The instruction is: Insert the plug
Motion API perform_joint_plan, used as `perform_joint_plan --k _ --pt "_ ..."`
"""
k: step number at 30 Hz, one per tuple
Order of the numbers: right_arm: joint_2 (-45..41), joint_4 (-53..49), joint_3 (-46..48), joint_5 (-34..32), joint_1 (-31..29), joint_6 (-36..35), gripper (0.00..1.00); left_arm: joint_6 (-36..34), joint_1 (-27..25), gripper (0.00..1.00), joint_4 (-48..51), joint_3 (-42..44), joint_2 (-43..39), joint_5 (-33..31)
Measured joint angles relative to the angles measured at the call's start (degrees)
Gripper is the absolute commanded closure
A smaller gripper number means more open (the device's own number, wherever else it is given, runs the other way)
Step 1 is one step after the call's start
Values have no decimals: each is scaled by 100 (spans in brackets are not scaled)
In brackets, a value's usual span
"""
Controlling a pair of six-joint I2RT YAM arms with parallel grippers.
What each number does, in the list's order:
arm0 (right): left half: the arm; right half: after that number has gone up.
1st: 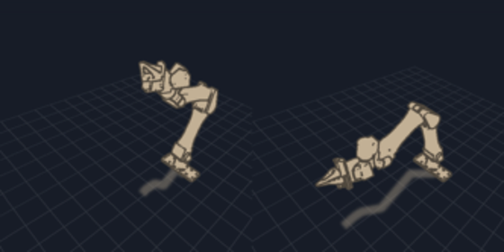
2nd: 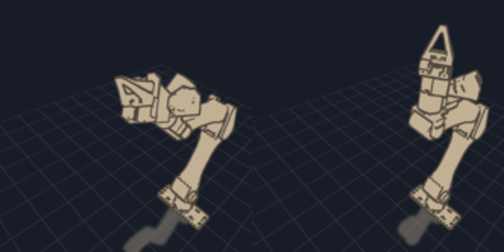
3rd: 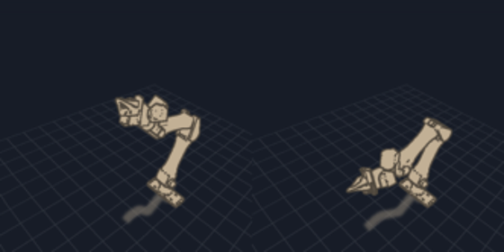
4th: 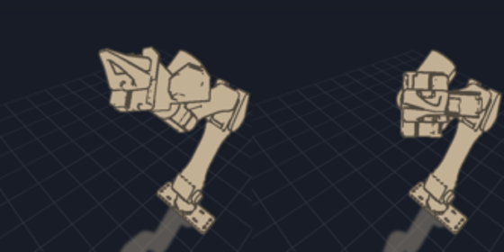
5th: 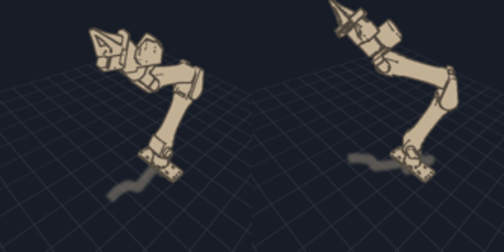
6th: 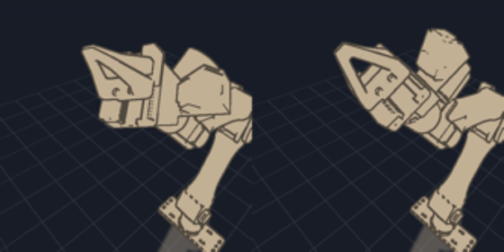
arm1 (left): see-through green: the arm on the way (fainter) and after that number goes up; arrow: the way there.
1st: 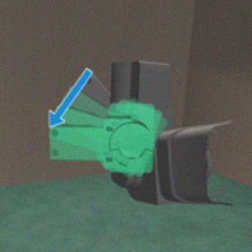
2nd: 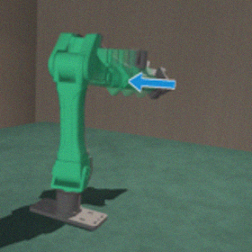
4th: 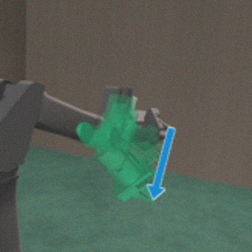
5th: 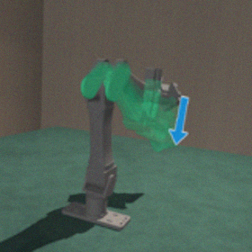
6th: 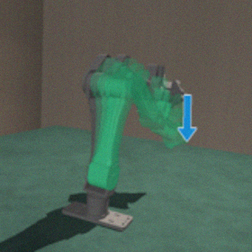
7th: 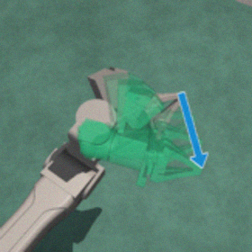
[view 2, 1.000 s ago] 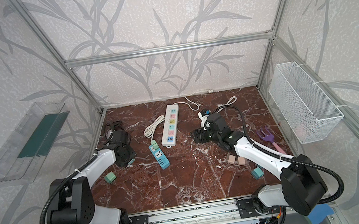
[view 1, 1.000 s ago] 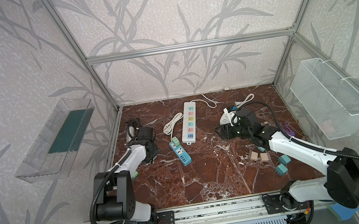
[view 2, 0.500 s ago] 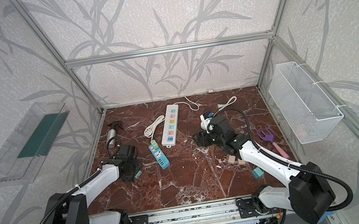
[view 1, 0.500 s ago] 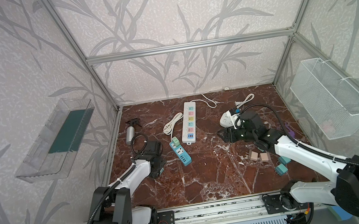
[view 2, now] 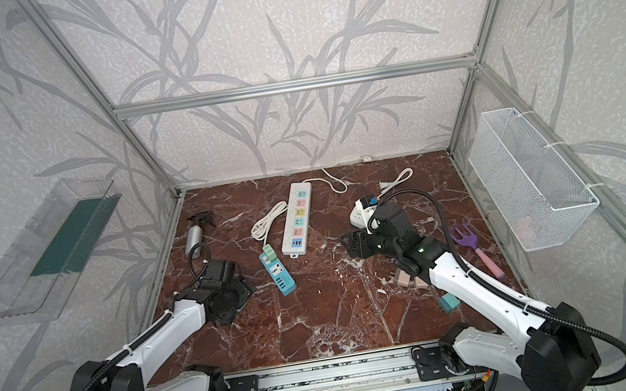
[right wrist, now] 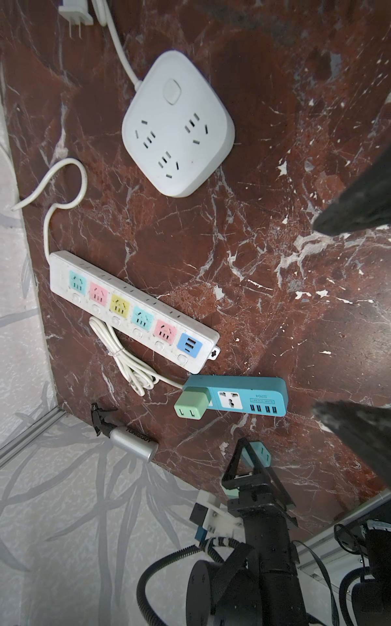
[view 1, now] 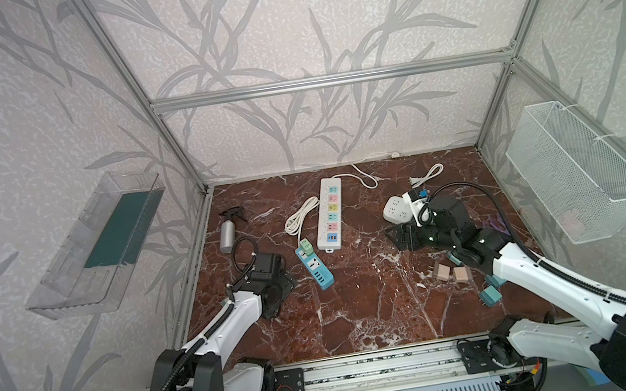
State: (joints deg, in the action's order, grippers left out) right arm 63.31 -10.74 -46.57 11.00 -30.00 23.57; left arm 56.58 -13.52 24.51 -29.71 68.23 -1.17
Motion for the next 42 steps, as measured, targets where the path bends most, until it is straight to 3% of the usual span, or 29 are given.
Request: perform_joint_plan --k 3,10,15,19,24,34,42 --pt "-118 -9 0 -2 0 -2 24 -20 -11 5 -328 13 55 192" --pt "-149 -7 0 107 -2 -2 23 -210 -52 4 -2026 -197 907 754" --pt "-127 -7 -68 251 0 0 23 -254 -96 6 -2682 -404 1390 1071" --pt "-125 13 -96 334 -2 24 24 -256 -140 7 -2618 -400 1287 1064" --pt "-133 26 -83 446 -2 48 24 -422 -144 21 -2221 -428 1113 824" --pt "-992 -236 249 570 -4 33 24 -822 -142 14 -1408 -855 1353 363" --pt "-1095 -579 238 717 -4 -2 24 -918 -122 23 -809 -1517 2085 155"
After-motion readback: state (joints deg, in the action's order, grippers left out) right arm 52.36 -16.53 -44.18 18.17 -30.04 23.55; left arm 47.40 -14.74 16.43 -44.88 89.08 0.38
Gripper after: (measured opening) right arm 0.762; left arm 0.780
